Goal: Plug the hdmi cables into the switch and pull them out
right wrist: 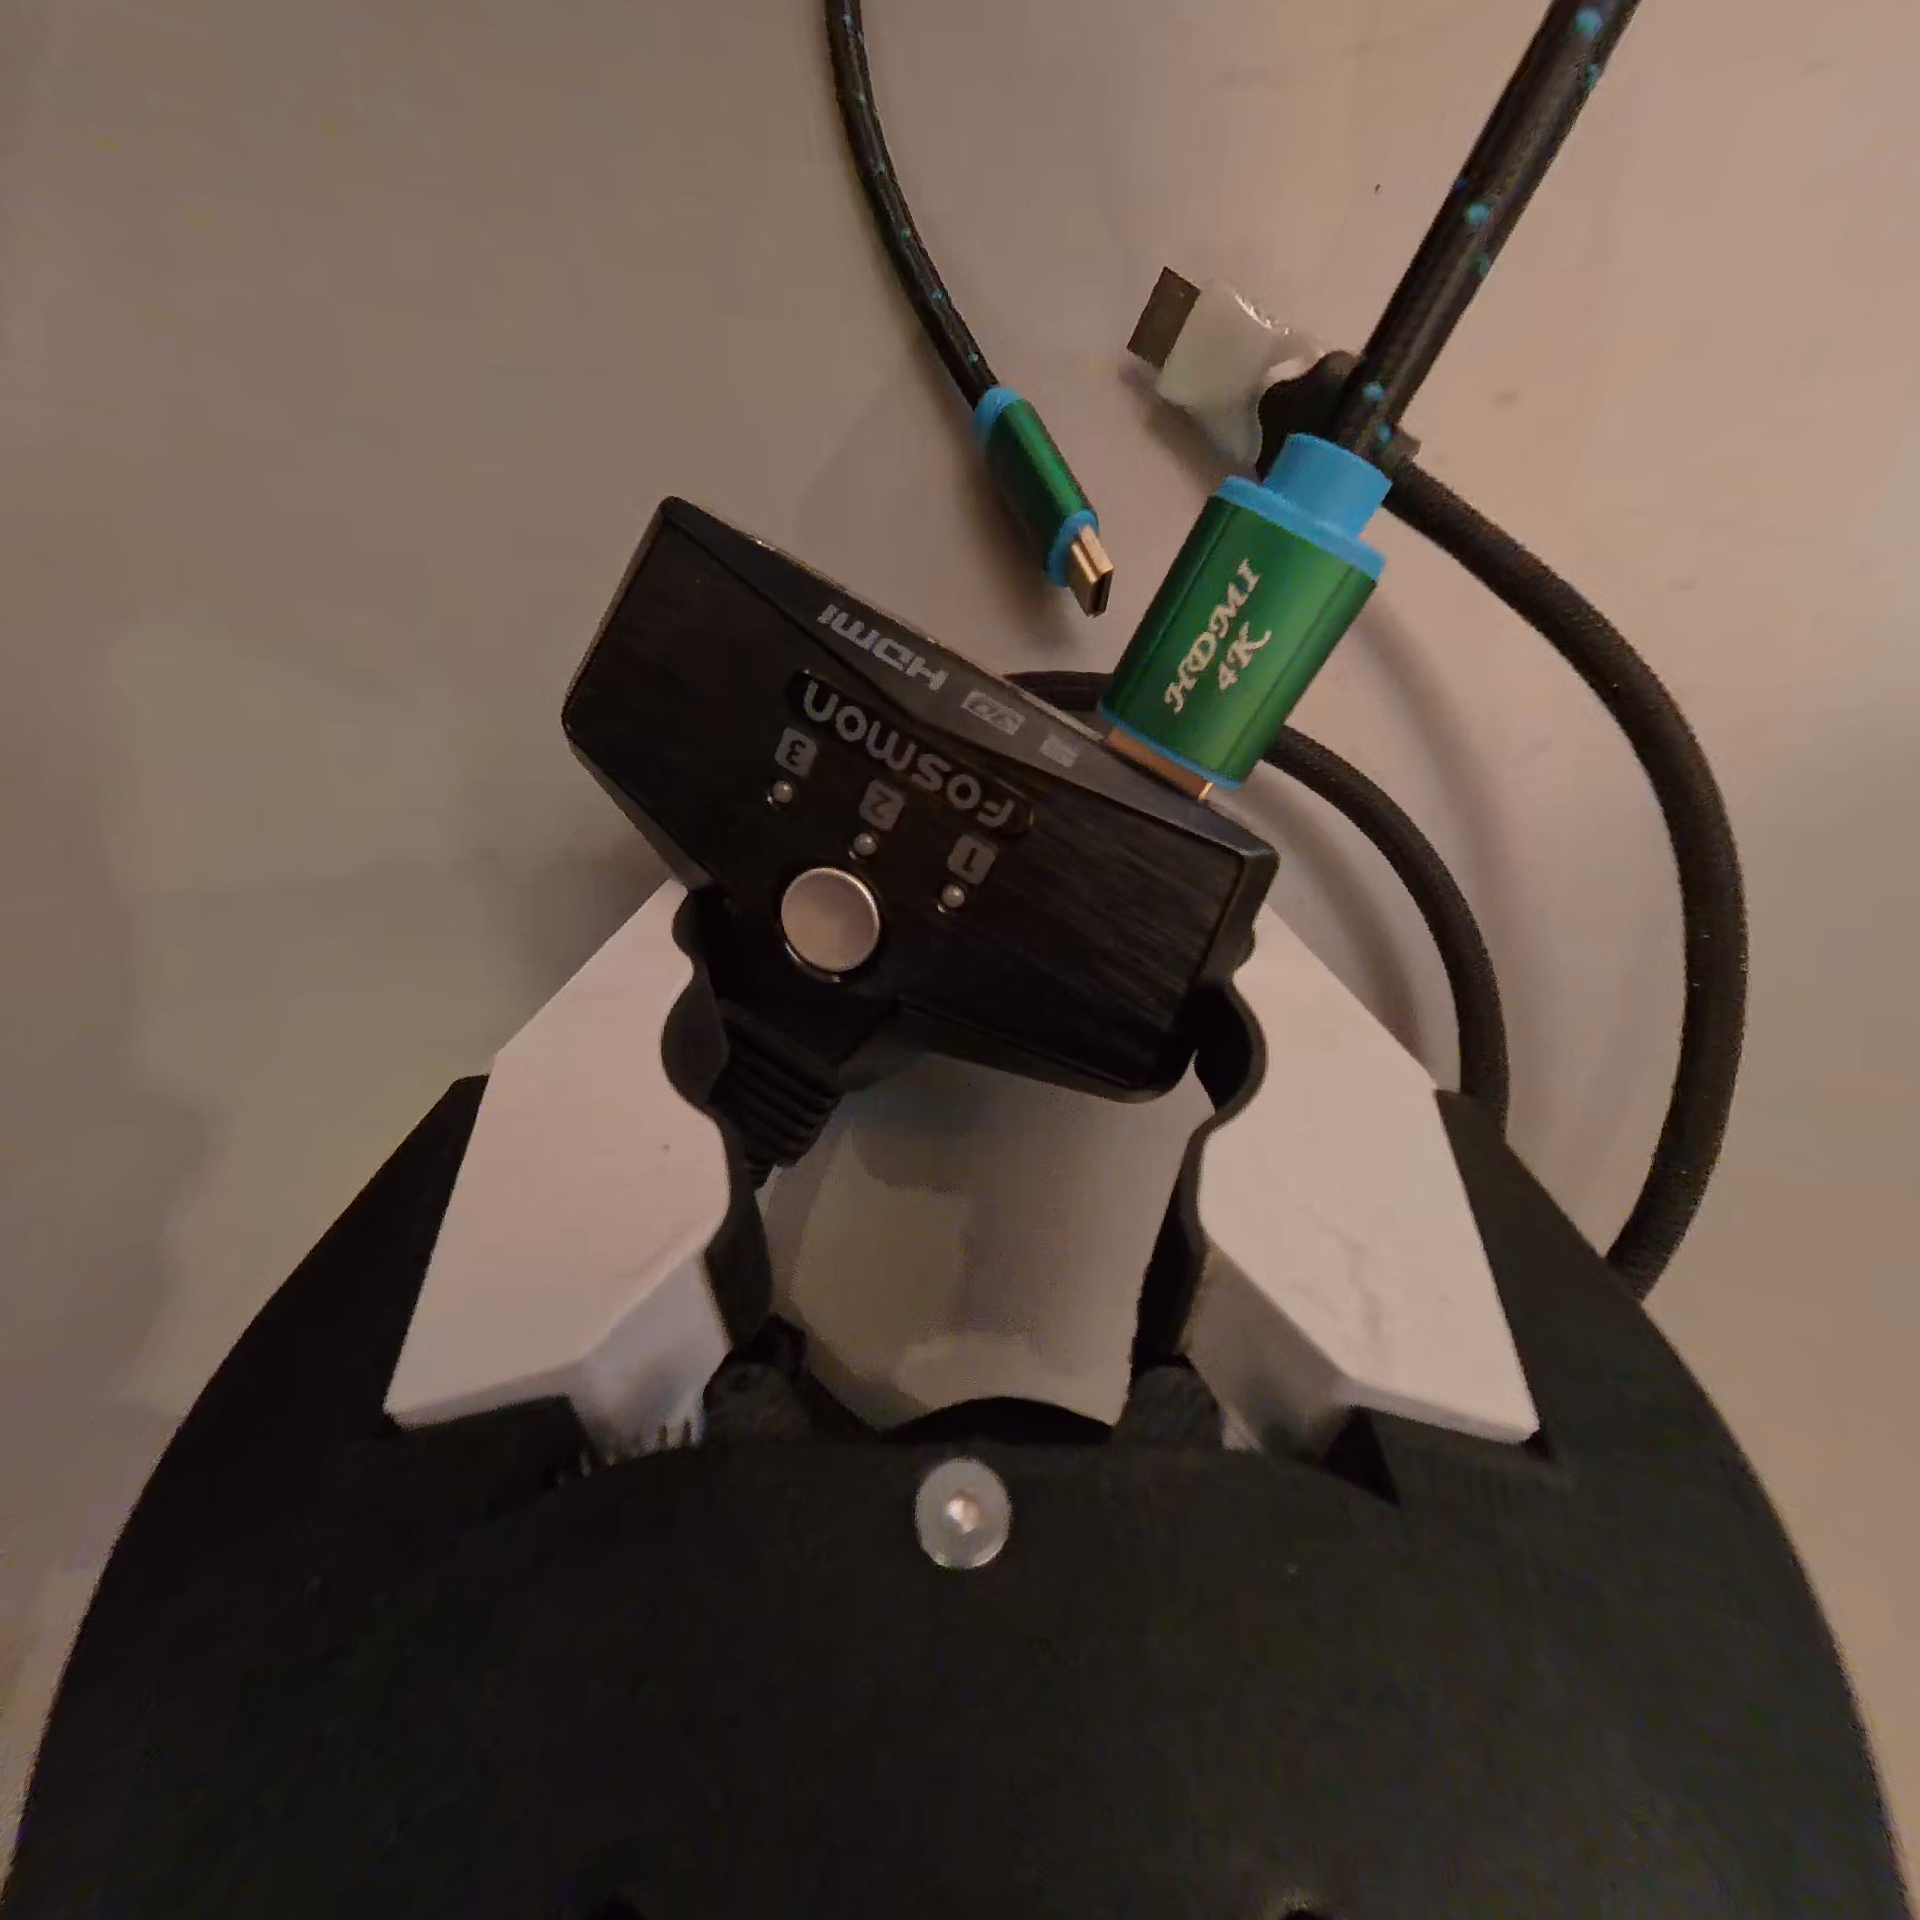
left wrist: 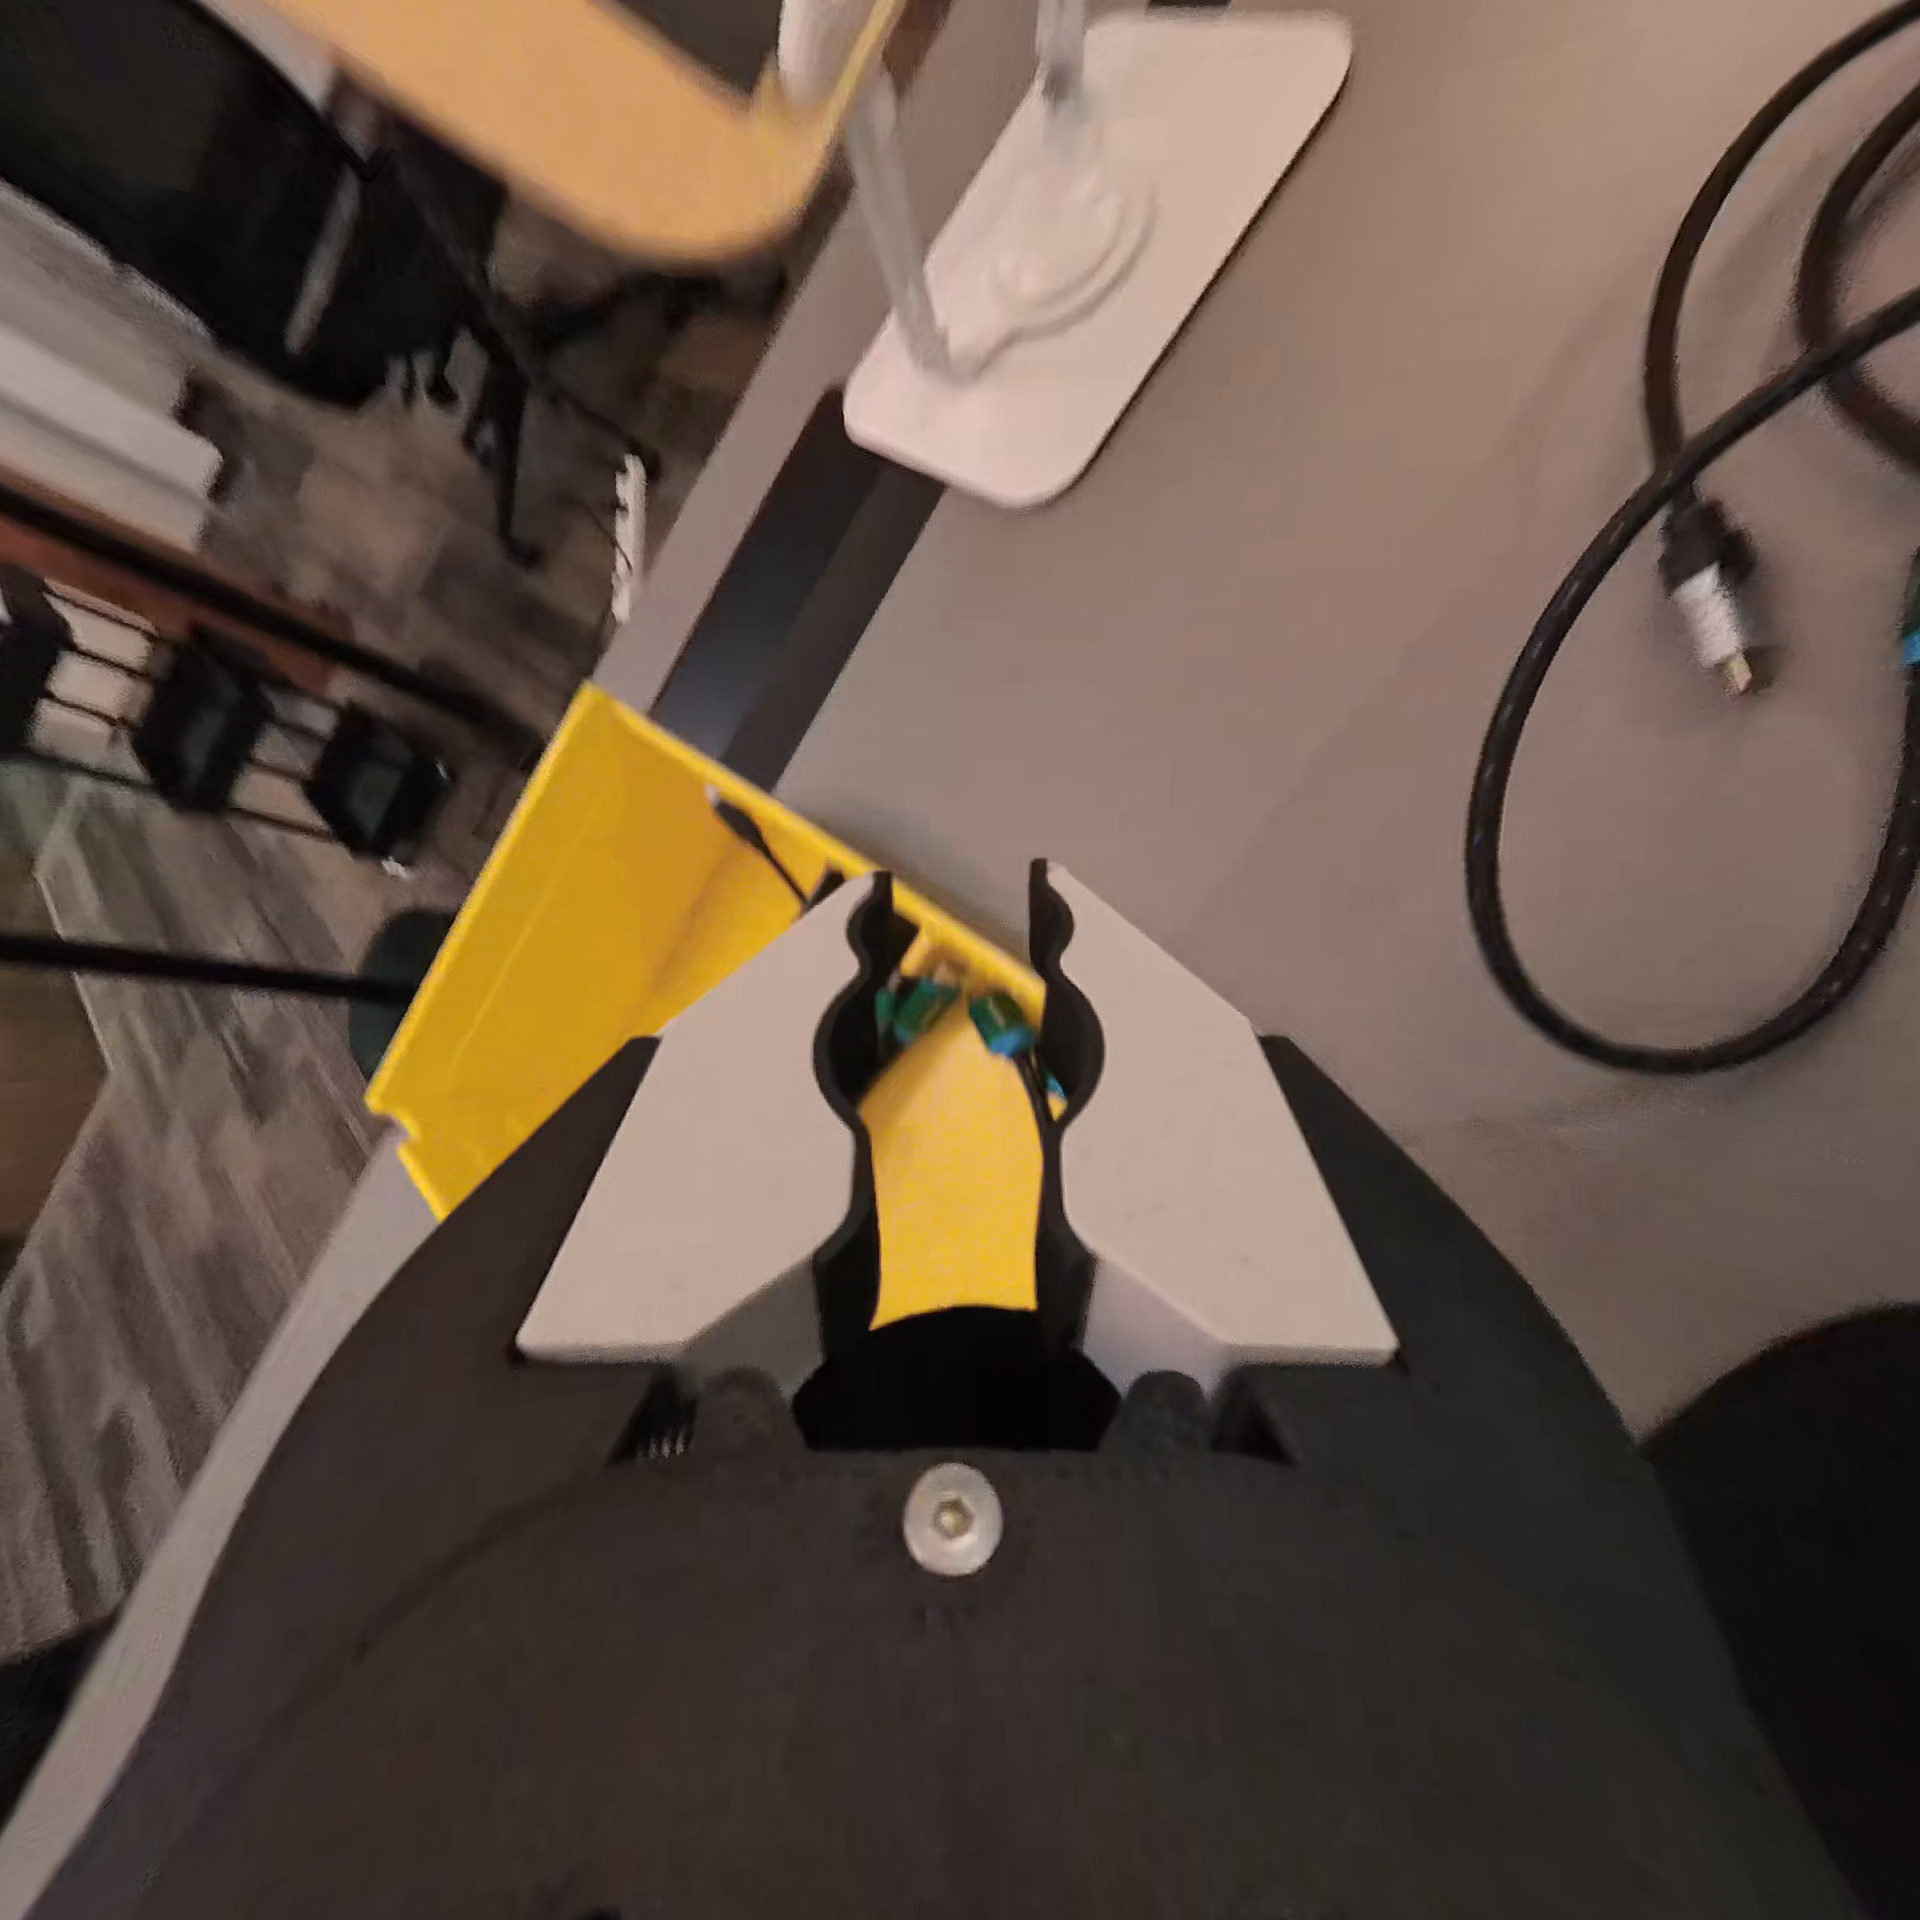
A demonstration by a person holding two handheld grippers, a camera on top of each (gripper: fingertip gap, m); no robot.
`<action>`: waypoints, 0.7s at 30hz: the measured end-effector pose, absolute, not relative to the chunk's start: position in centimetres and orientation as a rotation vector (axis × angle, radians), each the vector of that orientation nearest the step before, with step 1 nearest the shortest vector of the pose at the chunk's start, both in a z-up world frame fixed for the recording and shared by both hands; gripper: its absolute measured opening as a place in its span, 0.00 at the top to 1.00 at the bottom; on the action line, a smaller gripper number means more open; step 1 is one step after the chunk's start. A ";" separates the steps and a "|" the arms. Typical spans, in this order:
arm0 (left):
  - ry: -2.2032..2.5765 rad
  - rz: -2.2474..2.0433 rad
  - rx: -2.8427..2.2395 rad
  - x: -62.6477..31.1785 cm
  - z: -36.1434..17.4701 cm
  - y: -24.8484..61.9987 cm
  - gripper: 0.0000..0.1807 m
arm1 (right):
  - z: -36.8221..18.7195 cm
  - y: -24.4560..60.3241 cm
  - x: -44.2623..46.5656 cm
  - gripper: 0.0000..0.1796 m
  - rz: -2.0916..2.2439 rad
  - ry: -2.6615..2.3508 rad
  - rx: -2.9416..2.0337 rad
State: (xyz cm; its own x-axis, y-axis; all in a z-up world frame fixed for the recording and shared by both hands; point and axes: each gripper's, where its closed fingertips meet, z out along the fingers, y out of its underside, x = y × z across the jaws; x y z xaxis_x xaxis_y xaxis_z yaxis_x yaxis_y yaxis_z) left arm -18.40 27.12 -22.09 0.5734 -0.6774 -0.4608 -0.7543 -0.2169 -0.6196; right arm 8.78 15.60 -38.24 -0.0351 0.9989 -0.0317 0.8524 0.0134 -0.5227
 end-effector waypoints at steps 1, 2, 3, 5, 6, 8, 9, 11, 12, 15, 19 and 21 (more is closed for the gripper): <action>1.153 0.110 -1.997 -19.6 -23.1 26.9 0.86 | -38.5 15.6 8.8 0.48 0.593 -1.948 -1.908; 1.174 0.107 -2.042 -20.7 -24.2 26.5 0.86 | -38.6 15.5 8.8 0.48 0.606 -1.944 -1.916; 1.193 0.106 -2.091 -21.7 -25.4 26.1 0.85 | -38.7 15.5 8.9 0.48 0.619 -1.939 -1.922; 1.219 0.097 -2.193 -23.2 -27.7 25.3 0.85 | -38.8 15.4 8.9 0.48 0.636 -1.933 -1.925; 1.224 0.086 -2.231 -23.7 -28.7 25.1 0.85 | -38.8 15.4 8.8 0.48 0.640 -1.932 -1.925; 1.225 0.066 -2.287 -24.3 -30.6 25.0 0.85 | -38.8 15.4 8.8 0.48 0.645 -1.929 -1.923; 1.233 0.074 -2.317 -24.7 -31.6 25.0 0.85 | -38.8 15.4 8.8 0.48 0.647 -1.928 -1.922; 1.270 0.083 -2.355 -25.0 -33.3 24.8 0.85 | -38.8 15.4 8.7 0.48 0.649 -1.928 -1.920; 1.276 0.076 -2.362 -25.0 -33.8 24.7 0.87 | -38.8 15.4 8.8 0.48 0.650 -1.928 -1.919; 1.292 0.076 -2.356 -25.0 -33.6 24.5 0.85 | -38.7 15.4 8.8 0.48 0.658 -1.925 -1.917; 1.335 0.067 -2.352 -25.0 -32.9 23.4 0.82 | -38.7 15.4 8.8 0.48 0.661 -1.926 -1.916; 1.354 0.093 -2.366 -25.4 -32.8 23.0 0.85 | -38.7 15.4 8.8 0.48 0.661 -1.926 -1.916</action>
State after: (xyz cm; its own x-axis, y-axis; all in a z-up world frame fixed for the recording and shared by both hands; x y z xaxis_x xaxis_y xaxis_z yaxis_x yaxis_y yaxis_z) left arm -25.43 22.98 -32.84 0.5258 -0.8110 -0.2564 -0.8385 -0.4435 -0.3167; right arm 8.81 15.37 -38.74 -0.0295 0.9963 -0.0809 0.8359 -0.0198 -0.5485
